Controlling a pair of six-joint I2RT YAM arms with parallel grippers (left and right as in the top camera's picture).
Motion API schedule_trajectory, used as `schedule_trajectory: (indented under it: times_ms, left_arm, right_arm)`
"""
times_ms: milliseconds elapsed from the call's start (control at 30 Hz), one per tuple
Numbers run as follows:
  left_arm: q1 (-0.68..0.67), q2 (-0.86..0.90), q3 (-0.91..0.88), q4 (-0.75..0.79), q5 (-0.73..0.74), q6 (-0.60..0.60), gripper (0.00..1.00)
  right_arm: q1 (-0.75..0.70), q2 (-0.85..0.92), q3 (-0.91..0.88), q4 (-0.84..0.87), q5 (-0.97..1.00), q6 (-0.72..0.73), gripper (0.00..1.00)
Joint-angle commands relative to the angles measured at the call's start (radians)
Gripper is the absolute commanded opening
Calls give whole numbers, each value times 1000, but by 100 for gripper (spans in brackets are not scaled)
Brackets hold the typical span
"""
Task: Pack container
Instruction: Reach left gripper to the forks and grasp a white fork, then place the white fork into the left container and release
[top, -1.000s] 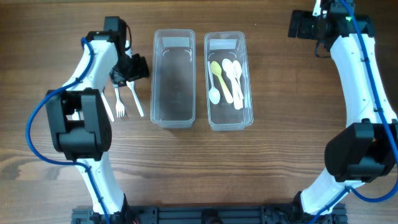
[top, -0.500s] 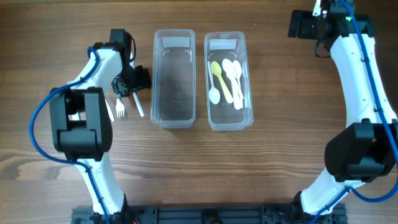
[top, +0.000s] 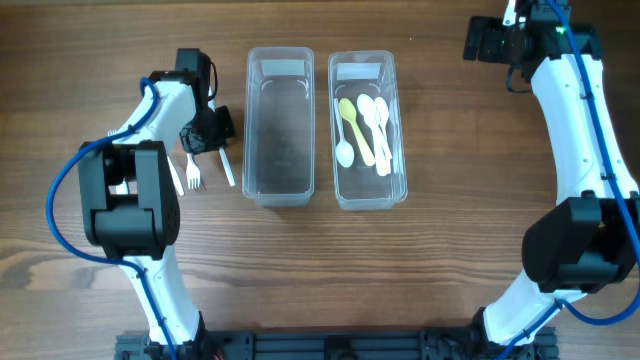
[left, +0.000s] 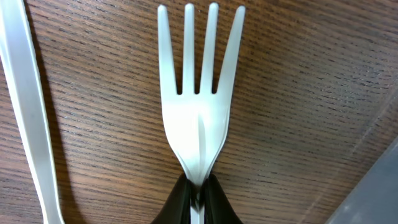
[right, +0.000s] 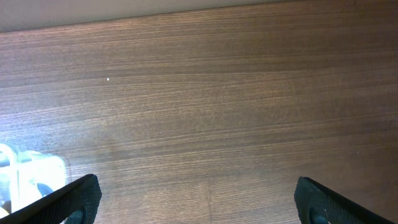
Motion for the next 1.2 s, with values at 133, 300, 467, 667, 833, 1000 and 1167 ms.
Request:
schedule_trajectory:
  times_ms: [133, 300, 467, 667, 833, 1000, 1167]
  left_arm:
    - [39, -124, 298, -89, 17, -2, 4]
    - [-5, -219, 417, -102, 71, -2, 4]
    - [-87, -235, 417, -128, 195, -2, 4]
    - [-182, -188, 417, -230, 124, 36, 4]
    - [-205, -103, 417, -267, 122, 36, 4]
    - [-208, -63, 417, -266, 122, 36, 34]
    - [-202, -68, 418, -264, 121, 45, 47]
  right_arm:
    - [2, 0, 0, 3, 17, -6, 100]
    - [2, 0, 0, 3, 17, -6, 100]
    - [2, 0, 0, 3, 17, -6, 100]
    - [2, 0, 0, 3, 17, -6, 100]
    - [2, 0, 0, 3, 17, -6, 100]
    - [2, 0, 0, 3, 17, -6, 100]
    - [2, 0, 0, 3, 17, -6, 100]
